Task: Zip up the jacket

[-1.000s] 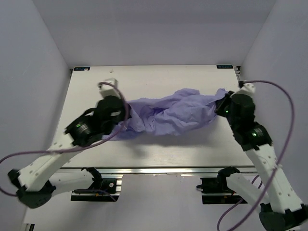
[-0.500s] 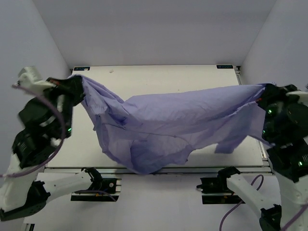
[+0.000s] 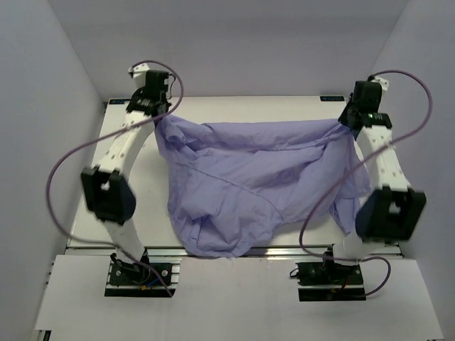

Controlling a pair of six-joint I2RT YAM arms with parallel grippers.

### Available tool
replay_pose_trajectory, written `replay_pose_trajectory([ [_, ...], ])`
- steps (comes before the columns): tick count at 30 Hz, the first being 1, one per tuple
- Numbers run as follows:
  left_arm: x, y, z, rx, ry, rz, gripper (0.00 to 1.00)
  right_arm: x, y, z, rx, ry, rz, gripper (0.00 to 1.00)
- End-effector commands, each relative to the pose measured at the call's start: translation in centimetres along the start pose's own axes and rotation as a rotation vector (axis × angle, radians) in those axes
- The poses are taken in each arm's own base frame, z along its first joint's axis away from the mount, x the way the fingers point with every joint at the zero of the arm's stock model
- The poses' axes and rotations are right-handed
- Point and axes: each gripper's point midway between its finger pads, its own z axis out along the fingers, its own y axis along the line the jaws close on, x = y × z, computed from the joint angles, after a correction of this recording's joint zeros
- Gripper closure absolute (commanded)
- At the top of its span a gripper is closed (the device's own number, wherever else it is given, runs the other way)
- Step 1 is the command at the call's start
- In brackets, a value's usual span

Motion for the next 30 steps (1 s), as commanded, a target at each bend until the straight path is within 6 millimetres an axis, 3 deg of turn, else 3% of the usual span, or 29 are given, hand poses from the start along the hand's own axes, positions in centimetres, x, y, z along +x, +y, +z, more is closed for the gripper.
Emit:
replay_pose_trajectory([
  [1, -2.2, -8.4, 3.0, 0.273, 0.03, -0.016, 1.0, -2.9, 5.1, 4.6, -0.23, -0.006, 0.003, 1.0],
  [2, 1.7, -9.6, 7.4, 0.25, 0.107, 0.029, 1.0, -2.9, 5.9, 5.7, -0.258, 0.013, -0.011, 1.0],
  [3, 2.7, -10.4, 8.2, 0.269, 0.15, 0.062, 0.9, -0.7, 6.8, 8.3, -0.294, 0.093, -0.035, 1.0],
  [4, 2.6, -11.3, 9.1, 0.289, 0.156, 0.067, 0.67, 0.5, 7.4, 8.5, -0.315, 0.165, -0.043, 0.91],
  [5, 0.3, -12.7, 8.5, 0.335, 0.117, 0.043, 0.27, -1.6, 8.2, 8.2, -0.342, 0.138, -0.043, 0.82],
  [6, 0.7, -13.1, 8.8, 0.36, 0.123, 0.041, 0.09, -0.8, 8.5, 8.7, -0.352, 0.173, -0.046, 0.65],
  [7, 0.7, -13.5, 8.2, 0.404, 0.132, 0.047, 0.02, -0.6, 8.4, 8.4, -0.353, 0.188, -0.049, 0.21],
  [8, 0.4, -12.8, 7.0, 0.413, 0.118, 0.036, 0.02, -0.3, 8.2, 7.6, -0.357, 0.191, -0.055, 0.13],
  [10, 0.7, -11.9, 5.4, 0.432, 0.12, 0.028, 0.02, 0.2, 7.9, 6.8, -0.359, 0.173, -0.042, 0.11],
  [11, 1.1, -11.4, 4.5, 0.441, 0.13, 0.023, 0.02, 3.3, 6.9, 6.9, -0.334, 0.232, -0.036, 0.11],
  [12, 3.7, -10.1, 4.2, 0.422, 0.193, 0.028, 0.02, 2.9, 6.6, 5.5, -0.332, 0.204, -0.029, 0.11],
  [13, 2.8, -9.8, 1.9, 0.448, 0.187, 0.017, 0.02, 3.9, 6.6, 4.9, -0.336, 0.208, -0.033, 0.11],
  [14, 3.9, -9.4, 0.9, 0.453, 0.22, 0.018, 0.02, 4.6, 6.7, 4.7, -0.344, 0.205, -0.026, 0.11],
  [15, 7.7, -8.5, 0.2, 0.433, 0.303, 0.047, 0.02, 7.1, 6.9, 3.9, -0.365, 0.248, -0.034, 0.11],
  [16, 7.8, -8.1, -1.6, 0.448, 0.307, 0.048, 0.02, 8.2, 7.3, 3.6, -0.388, 0.265, -0.041, 0.11],
  [17, 9.5, -7.8, -2.5, 0.447, 0.337, 0.063, 0.02, 9.2, 7.7, 3.4, -0.405, 0.28, -0.05, 0.11],
  [18, 13.0, -6.7, -3.1, 0.424, 0.409, 0.089, 0.02, 11.0, 7.7, 3.7, -0.405, 0.319, -0.057, 0.11],
  [19, 15.3, -7.2, -4.8, 0.447, 0.45, 0.116, 0.02, 12.3, 8.9, 3.4, -0.425, 0.347, -0.088, 0.11],
  [20, 16.2, -7.2, -6.4, 0.475, 0.466, 0.122, 0.02, 13.9, 8.9, 4.0, -0.41, 0.388, -0.101, 0.11],
  [21, 18.3, -7.6, -7.9, 0.493, 0.503, 0.133, 0.02, 14.9, 9.3, 4.0, -0.409, 0.416, -0.115, 0.11],
  [22, 21.5, -6.1, -8.3, 0.465, 0.565, 0.154, 0.02, 15.5, 9.5, 4.1, -0.405, 0.434, -0.121, 0.11],
  [24, 24.5, -6.4, -10.6, 0.528, 0.65, 0.132, 0.02, 17.2, 9.8, 4.4, -0.386, 0.477, -0.136, 0.11],
  [25, 27.4, -4.8, -11.0, 0.506, 0.718, 0.141, 0.02, 18.0, 9.9, 4.4, -0.385, 0.494, -0.143, 0.11],
  [26, 28.5, -4.7, -11.2, 0.524, 0.743, 0.13, 0.02, 18.7, 9.8, 4.3, -0.377, 0.506, -0.147, 0.11],
  [30, 32.1, -1.1, -10.1, 0.362, 0.816, 0.171, 0.02, 22.7, 10.0, 2.6, -0.374, 0.572, -0.162, 0.11],
])
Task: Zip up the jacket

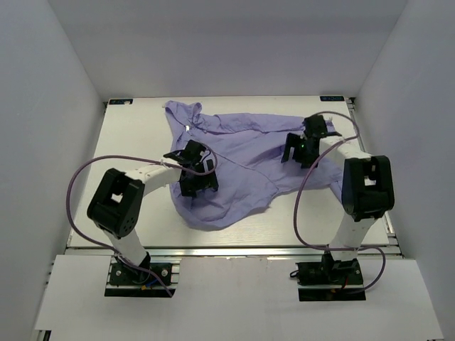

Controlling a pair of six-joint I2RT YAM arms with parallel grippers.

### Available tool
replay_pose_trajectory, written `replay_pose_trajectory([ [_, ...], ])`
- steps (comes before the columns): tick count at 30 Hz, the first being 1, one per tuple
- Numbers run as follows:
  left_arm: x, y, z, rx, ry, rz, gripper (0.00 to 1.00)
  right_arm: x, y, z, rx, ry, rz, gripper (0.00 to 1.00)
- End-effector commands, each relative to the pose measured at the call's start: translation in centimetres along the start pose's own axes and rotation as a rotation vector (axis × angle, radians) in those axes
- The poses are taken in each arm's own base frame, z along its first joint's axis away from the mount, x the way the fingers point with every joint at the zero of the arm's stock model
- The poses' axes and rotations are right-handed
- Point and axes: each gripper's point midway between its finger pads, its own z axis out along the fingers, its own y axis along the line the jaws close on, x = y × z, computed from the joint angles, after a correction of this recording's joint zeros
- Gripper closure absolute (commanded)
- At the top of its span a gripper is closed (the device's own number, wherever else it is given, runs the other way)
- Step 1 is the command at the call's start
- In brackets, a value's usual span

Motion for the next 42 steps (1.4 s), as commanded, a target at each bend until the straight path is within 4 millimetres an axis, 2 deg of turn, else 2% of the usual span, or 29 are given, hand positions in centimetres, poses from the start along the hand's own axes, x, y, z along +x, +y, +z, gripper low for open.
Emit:
replay_pose_trajectory([
  [1, -1.0, 0.8, 0.0, -0.046, -0.021, -0.068, 0.02, 2.7, 0.6, -0.2, 0.01, 0.019, 0.022, 0.11],
  [4, -0.8, 2.8, 1.0, -0.143, -0.003, -0.074, 0.02, 5.6, 1.8, -0.7, 0.011, 0.042, 0.012, 0.11],
  [5, -0.8, 3.7, 1.2, -0.176, 0.009, -0.091, 0.02, 7.8, 1.5, -1.0, 0.032, 0.067, 0.006, 0.11],
  [8, -1.2, 8.5, 1.8, -0.302, 0.042, -0.19, 0.02, 11.8, 2.9, -2.3, 0.043, 0.1, 0.016, 0.11],
  [9, -2.3, 11.2, 1.7, -0.342, 0.034, -0.266, 0.02, 15.1, 3.4, -2.5, 0.036, 0.157, -0.009, 0.11],
  [10, -2.7, 12.8, 1.8, -0.381, 0.037, -0.304, 0.02, 16.6, 3.8, -2.9, 0.025, 0.176, -0.01, 0.11],
  [11, -4.7, 16.1, 1.0, -0.462, -0.011, -0.37, 0.02, 19.4, 5.0, -3.7, -0.003, 0.207, -0.035, 0.11],
  [14, -8.1, 20.6, 0.9, -0.577, -0.066, -0.445, 0.02, 23.4, 8.8, -6.0, -0.136, 0.275, -0.097, 0.11],
  [15, -11.9, 21.6, 0.3, -0.562, -0.131, -0.472, 0.02, 25.1, 11.4, -6.9, -0.219, 0.294, -0.181, 0.11],
  [17, -13.9, 23.3, 1.8, -0.589, -0.104, -0.492, 0.02, 26.5, 15.3, -8.9, -0.361, 0.313, -0.276, 0.11],
  [18, -19.3, 23.9, 0.6, -0.558, -0.205, -0.529, 0.02, 26.9, 19.0, -10.8, -0.483, 0.286, -0.387, 0.11],
  [19, -21.2, 23.8, 0.9, -0.538, -0.224, -0.524, 0.02, 27.1, 20.9, -11.8, -0.549, 0.287, -0.439, 0.11],
  [20, -22.0, 23.5, 3.3, -0.491, -0.177, -0.494, 0.02, 28.7, 22.8, -13.3, -0.648, 0.343, -0.514, 0.11],
  [21, -24.0, 22.6, 3.7, -0.439, -0.194, -0.475, 0.02, 28.5, 24.2, -14.1, -0.713, 0.32, -0.585, 0.11],
  [22, -29.2, 20.4, 1.9, -0.341, -0.3, -0.444, 0.03, 27.6, 25.9, -15.2, -0.772, 0.295, -0.608, 0.11],
  [23, -29.9, 19.3, 3.1, -0.291, -0.282, -0.407, 0.03, 26.8, 26.5, -15.6, -0.799, 0.28, -0.614, 0.11],
  [24, -31.2, 17.1, 2.7, -0.201, -0.297, -0.377, 0.03, 25.6, 26.7, -15.6, -0.791, 0.246, -0.611, 0.11],
  [26, -34.2, 14.0, -0.3, -0.134, -0.403, -0.292, 0.03, 21.5, 26.1, -14.8, -0.736, 0.166, -0.556, 0.11],
  [27, -34.1, 11.0, -0.9, -0.089, -0.416, -0.233, 0.03, 20.1, 25.7, -14.4, -0.709, 0.143, -0.528, 0.11],
  [28, -34.5, 9.8, -1.9, -0.074, -0.453, -0.199, 0.03, 18.9, 24.9, -13.7, -0.669, 0.132, -0.504, 0.11],
  [29, -33.1, 9.1, -1.7, -0.108, -0.438, -0.16, 0.02, 15.8, 23.9, -12.9, -0.617, 0.078, -0.459, 0.11],
  [30, -33.5, 8.1, -4.7, -0.118, -0.494, -0.143, 0.02, 14.4, 23.2, -12.3, -0.576, 0.056, -0.439, 0.11],
  [32, -31.8, 7.0, -5.8, -0.146, -0.486, -0.111, 0.02, 10.8, 20.8, -10.1, -0.408, -0.003, -0.429, 0.11],
  [33, -31.8, 6.4, -8.4, -0.149, -0.523, -0.106, 0.02, 9.7, 20.0, -9.5, -0.346, -0.029, -0.442, 0.11],
  [34, -31.2, 6.8, -9.3, -0.188, -0.528, -0.111, 0.02, 8.2, 18.1, -7.6, -0.198, -0.07, -0.452, 0.11],
  [35, -29.8, 7.3, -9.1, -0.212, -0.504, -0.129, 0.02, 7.1, 17.4, -7.5, -0.139, -0.081, -0.49, 0.11],
  [37, -28.5, 7.5, -11.4, -0.225, -0.517, -0.166, 0.02, 5.7, 15.1, -5.8, 0.0, -0.085, -0.509, 0.1],
  [41, -24.4, 9.9, -12.3, -0.315, -0.479, -0.254, 0.02, 3.8, 13.4, -4.0, 0.08, -0.093, -0.492, 0.11],
  [42, -22.8, 10.7, -11.5, -0.339, -0.445, -0.264, 0.02, 3.7, 13.2, -3.7, 0.087, -0.094, -0.494, 0.11],
])
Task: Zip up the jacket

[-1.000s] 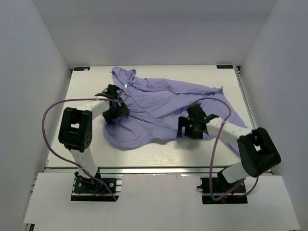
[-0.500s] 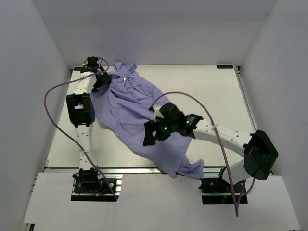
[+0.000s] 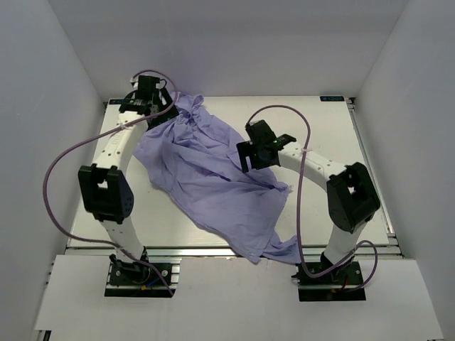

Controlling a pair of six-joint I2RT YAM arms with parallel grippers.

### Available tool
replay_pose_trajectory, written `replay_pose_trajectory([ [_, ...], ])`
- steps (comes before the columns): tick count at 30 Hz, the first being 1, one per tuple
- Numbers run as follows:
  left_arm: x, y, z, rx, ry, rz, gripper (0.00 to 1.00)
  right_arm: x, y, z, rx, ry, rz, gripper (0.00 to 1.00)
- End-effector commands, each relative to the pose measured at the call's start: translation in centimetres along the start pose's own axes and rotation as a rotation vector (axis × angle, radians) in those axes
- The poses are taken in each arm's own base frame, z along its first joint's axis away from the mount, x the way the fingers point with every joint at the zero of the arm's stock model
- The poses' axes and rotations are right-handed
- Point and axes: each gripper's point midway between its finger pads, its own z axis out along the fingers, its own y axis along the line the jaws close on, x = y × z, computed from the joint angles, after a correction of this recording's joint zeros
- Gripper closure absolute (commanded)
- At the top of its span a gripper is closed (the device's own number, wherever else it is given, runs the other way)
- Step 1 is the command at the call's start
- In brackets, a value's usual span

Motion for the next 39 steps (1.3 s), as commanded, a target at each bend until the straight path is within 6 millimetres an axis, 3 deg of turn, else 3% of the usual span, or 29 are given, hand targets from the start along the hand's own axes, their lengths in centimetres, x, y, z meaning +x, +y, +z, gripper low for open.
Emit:
replay_pose_trajectory([
  [1, 2.7, 5.1, -0.7, -0.174, 0.049, -0.059, 0.02, -0.8, -4.1, 0.3, 0.171, 0.005, -0.039, 0.11],
  [3, 4.0, 5.7, -1.5, -0.189, 0.076, -0.082, 0.02, 0.4, -4.7, 1.2, 0.202, 0.046, -0.065, 0.12],
  [5, 5.3, 4.8, -2.1, -0.132, 0.108, -0.086, 0.02, 1.1, -5.5, 1.5, 0.243, 0.063, -0.064, 0.12],
  [9, 10.6, 2.2, -1.3, -0.019, 0.182, -0.039, 0.02, 2.6, -6.6, 2.3, 0.262, 0.099, -0.059, 0.16],
  [10, 13.2, 2.3, -0.9, -0.025, 0.233, -0.017, 0.02, 2.9, -7.1, 2.3, 0.267, 0.112, -0.039, 0.16],
  [11, 14.6, 2.2, -0.5, -0.016, 0.269, -0.013, 0.02, 3.3, -7.2, 2.4, 0.256, 0.129, -0.029, 0.19],
  [14, 17.9, 3.3, 0.8, -0.045, 0.344, -0.018, 0.02, 4.2, -6.5, 1.3, 0.191, 0.134, -0.02, 0.22],
  [18, 20.2, 4.5, 2.2, -0.104, 0.398, -0.016, 0.02, 5.0, -4.7, 0.1, 0.05, 0.08, -0.061, 0.21],
  [24, 21.7, 6.1, 3.3, -0.194, 0.437, -0.01, 0.02, 7.0, -6.7, 0.8, 0.139, 0.11, -0.087, 0.21],
  [27, 22.0, 6.6, 3.7, -0.22, 0.444, -0.006, 0.02, 7.7, -7.8, 1.5, 0.21, 0.147, -0.077, 0.27],
  [30, 22.0, 7.3, 3.9, -0.263, 0.443, 0.003, 0.02, 7.5, -9.0, 1.4, 0.283, 0.134, -0.011, 0.6],
  [31, 22.0, 7.6, 4.0, -0.277, 0.443, 0.003, 0.02, 7.1, -9.7, 1.2, 0.304, 0.119, 0.025, 0.86],
  [36, 21.8, 9.5, 4.0, -0.337, 0.445, -0.013, 0.02, 5.7, -13.8, -1.1, 0.374, 0.043, 0.231, 0.98],
  [39, 21.5, 10.5, 4.1, -0.353, 0.445, -0.036, 0.02, 6.7, -14.8, -2.1, 0.306, 0.041, 0.358, 1.0],
])
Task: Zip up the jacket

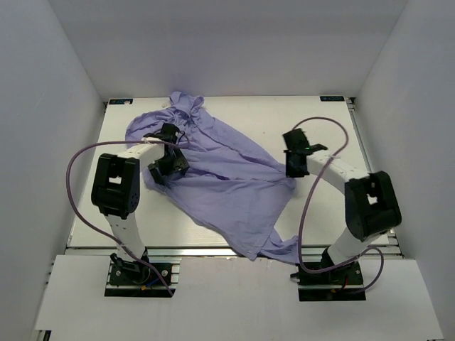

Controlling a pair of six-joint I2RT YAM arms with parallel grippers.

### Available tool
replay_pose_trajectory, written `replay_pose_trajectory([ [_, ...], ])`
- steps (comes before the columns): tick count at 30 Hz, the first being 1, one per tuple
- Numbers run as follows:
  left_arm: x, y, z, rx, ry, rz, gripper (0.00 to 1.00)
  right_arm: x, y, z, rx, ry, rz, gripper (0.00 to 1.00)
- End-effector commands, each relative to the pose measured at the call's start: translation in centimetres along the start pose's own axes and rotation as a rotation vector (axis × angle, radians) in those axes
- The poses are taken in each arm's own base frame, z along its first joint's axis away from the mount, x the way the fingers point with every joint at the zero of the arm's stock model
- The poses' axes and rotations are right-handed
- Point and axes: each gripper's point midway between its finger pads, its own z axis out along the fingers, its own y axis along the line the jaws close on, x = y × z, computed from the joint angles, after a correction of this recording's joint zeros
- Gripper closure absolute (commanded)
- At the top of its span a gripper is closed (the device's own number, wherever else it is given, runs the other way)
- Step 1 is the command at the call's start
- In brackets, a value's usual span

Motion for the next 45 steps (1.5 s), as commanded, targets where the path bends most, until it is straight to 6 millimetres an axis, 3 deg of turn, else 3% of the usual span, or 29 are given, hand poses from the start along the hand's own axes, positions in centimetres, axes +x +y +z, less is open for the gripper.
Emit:
replay_pose_trajectory([
  [1, -0.4, 2.4, 1.2, -0.072, 0.01, -0.042, 0.02, 0.3, -3.5, -0.8, -0.031, -0.004, 0.245, 1.0],
  [3, -0.6, 2.6, 1.3, -0.08, 0.01, -0.047, 0.02, 1.6, -4.3, -1.1, -0.091, 0.023, 0.341, 1.0],
  [4, -1.1, 2.5, 1.3, -0.079, 0.005, -0.051, 0.02, 2.4, -6.0, -0.7, -0.076, 0.038, 0.429, 0.97],
  [5, -1.3, 2.4, 1.2, -0.079, 0.005, -0.05, 0.02, 4.3, -6.4, -0.4, -0.091, 0.067, 0.467, 0.94],
  [9, -1.8, 1.7, 1.6, -0.071, 0.014, -0.037, 0.02, 6.6, -7.4, -0.2, -0.217, 0.115, 0.614, 0.87],
  [10, -1.9, 1.4, 1.8, -0.064, 0.018, -0.035, 0.02, 6.6, -7.6, -0.3, -0.218, 0.113, 0.597, 0.77],
  [13, -2.1, 0.7, 1.8, -0.039, 0.022, -0.027, 0.02, 4.2, -6.5, -1.7, -0.323, 0.047, 0.538, 0.49],
  [17, -3.2, -0.1, 2.1, -0.017, 0.006, -0.008, 0.02, -0.5, -4.6, -4.9, -0.403, -0.125, 0.395, 0.28],
  [19, -4.9, -1.1, 2.0, -0.008, -0.021, 0.009, 0.02, -2.6, -1.9, -6.0, -0.396, -0.182, 0.244, 0.24],
  [20, -4.8, -1.3, 3.2, -0.027, -0.002, 0.019, 0.02, -3.2, -1.1, -6.1, -0.387, -0.199, 0.194, 0.23],
  [21, -6.8, -2.5, 2.9, -0.006, -0.037, 0.022, 0.02, -3.5, 1.2, -6.4, -0.423, -0.207, 0.1, 0.23],
  [22, -7.4, -3.0, 3.2, -0.004, -0.042, 0.03, 0.02, -5.1, 2.4, -6.9, -0.444, -0.239, 0.071, 0.22],
  [23, -7.9, -3.3, 3.5, -0.011, -0.036, 0.038, 0.02, -4.9, 3.6, -5.5, -0.464, -0.19, 0.044, 0.23],
  [24, -8.0, -3.5, 5.1, -0.029, -0.019, 0.057, 0.02, -5.1, 4.9, -5.2, -0.476, -0.172, 0.014, 0.23],
  [25, -10.1, -4.7, 4.6, -0.004, -0.064, 0.053, 0.02, -6.1, 5.8, -4.0, -0.468, -0.154, 0.0, 0.24],
  [27, -11.0, -4.9, 6.3, -0.012, -0.055, 0.064, 0.02, -7.1, 7.2, -2.7, -0.445, -0.15, -0.048, 0.27],
  [28, -13.2, -5.7, 5.6, 0.015, -0.095, 0.045, 0.02, -7.7, 7.7, -2.1, -0.434, -0.15, -0.075, 0.27],
  [30, -14.5, -5.2, 6.8, 0.034, -0.074, 0.017, 0.02, -8.9, 9.5, -0.4, -0.416, -0.115, -0.119, 0.29],
  [32, -17.2, -5.7, 6.0, 0.089, -0.109, -0.011, 0.02, -9.6, 10.8, 1.2, -0.406, -0.095, -0.153, 0.31],
  [34, -18.5, -5.4, 6.1, 0.119, -0.112, -0.028, 0.02, -9.2, 12.0, 2.1, -0.402, -0.082, -0.171, 0.35],
  [38, -19.1, -5.4, 5.8, 0.143, -0.141, 0.0, 0.02, -7.2, 11.9, 4.2, -0.352, -0.02, -0.156, 0.45],
  [41, -19.0, -5.3, 6.0, 0.141, -0.141, 0.016, 0.02, -4.0, 11.0, 4.5, -0.331, 0.042, -0.13, 0.57],
  [42, -19.0, -5.4, 6.0, 0.145, -0.139, 0.019, 0.02, -0.7, 10.3, 5.0, -0.316, 0.103, -0.119, 0.58],
  [43, -18.9, -5.7, 6.0, 0.159, -0.135, 0.024, 0.02, 0.0, 10.1, 4.0, -0.319, 0.098, -0.11, 0.6],
  [45, -18.7, -6.6, 6.1, 0.204, -0.126, 0.035, 0.02, 3.5, 10.1, 3.1, -0.329, 0.133, -0.111, 0.61],
])
